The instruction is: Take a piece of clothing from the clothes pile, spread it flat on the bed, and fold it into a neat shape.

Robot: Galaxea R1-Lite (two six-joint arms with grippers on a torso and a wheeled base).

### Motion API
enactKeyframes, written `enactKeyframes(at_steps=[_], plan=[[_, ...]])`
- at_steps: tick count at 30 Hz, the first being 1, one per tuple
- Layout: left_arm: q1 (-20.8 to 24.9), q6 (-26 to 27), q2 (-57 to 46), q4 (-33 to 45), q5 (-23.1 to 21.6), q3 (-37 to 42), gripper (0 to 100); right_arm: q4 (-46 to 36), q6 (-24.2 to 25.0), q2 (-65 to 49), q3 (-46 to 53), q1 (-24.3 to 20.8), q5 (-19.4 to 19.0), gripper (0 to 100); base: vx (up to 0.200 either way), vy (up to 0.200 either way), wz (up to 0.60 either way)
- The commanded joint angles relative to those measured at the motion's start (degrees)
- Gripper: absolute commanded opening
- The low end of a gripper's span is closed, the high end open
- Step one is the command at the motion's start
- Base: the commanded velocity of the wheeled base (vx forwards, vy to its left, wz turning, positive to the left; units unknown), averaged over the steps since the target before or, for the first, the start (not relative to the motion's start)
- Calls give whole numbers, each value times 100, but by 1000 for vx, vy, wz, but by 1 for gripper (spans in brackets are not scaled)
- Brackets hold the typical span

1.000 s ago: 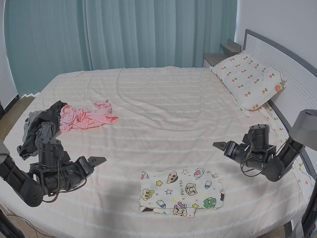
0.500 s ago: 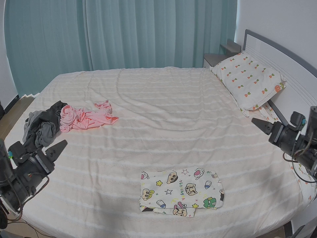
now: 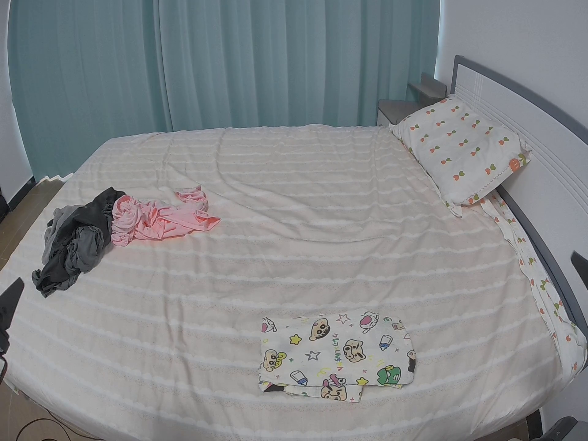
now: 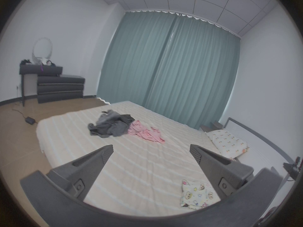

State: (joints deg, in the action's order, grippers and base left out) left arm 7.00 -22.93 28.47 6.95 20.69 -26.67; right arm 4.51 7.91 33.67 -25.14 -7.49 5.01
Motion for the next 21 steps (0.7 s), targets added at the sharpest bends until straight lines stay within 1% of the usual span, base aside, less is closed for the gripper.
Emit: enactKeyframes(at_steps=[1,4,5,6,8,9,10,11,13,16,18,19,21], plan=[[-542,500,-1370,632,67,-31,100,-1066,-598,-1917,360,221,-9,100,0,0,0],[-550,1089,-1924,641,76,206,100,-1418,-668,-2471,659,204,-88,100,0,0,0],[-577,1379,-2170,641,93,382,100,-1541,-694,-2717,809,212,-123,100,0,0,0],[-647,1660,-2407,641,93,540,100,-1585,-721,-2813,984,212,-79,100,0,0,0],[-770,1898,-2592,650,93,681,100,-1567,-721,-2805,1116,221,-35,100,0,0,0],[-788,2012,-2636,650,129,857,100,-1550,-712,-2796,1266,221,53,100,0,0,0],[-788,2012,-2627,650,146,945,100,-1576,-712,-2796,1424,221,167,100,0,0,0],[-788,2012,-2627,650,146,962,100,-1567,-712,-2796,1477,221,193,100,0,0,0],[-788,2029,-2627,606,155,1402,100,-1453,-809,-2787,1960,230,483,100,0,0,0],[-779,2038,-2697,544,146,1718,100,-1295,-861,-2822,2004,344,562,100,0,0,0],[-761,2047,-2723,536,146,1771,100,-1295,-861,-2822,2004,397,598,100,0,0,0],[-744,2126,-2794,518,102,1982,100,-1295,-879,-2725,2004,907,527,100,0,0,0],[-744,2205,-2794,474,93,2008,100,-1286,-879,-2681,2013,1232,448,100,0,0,0]])
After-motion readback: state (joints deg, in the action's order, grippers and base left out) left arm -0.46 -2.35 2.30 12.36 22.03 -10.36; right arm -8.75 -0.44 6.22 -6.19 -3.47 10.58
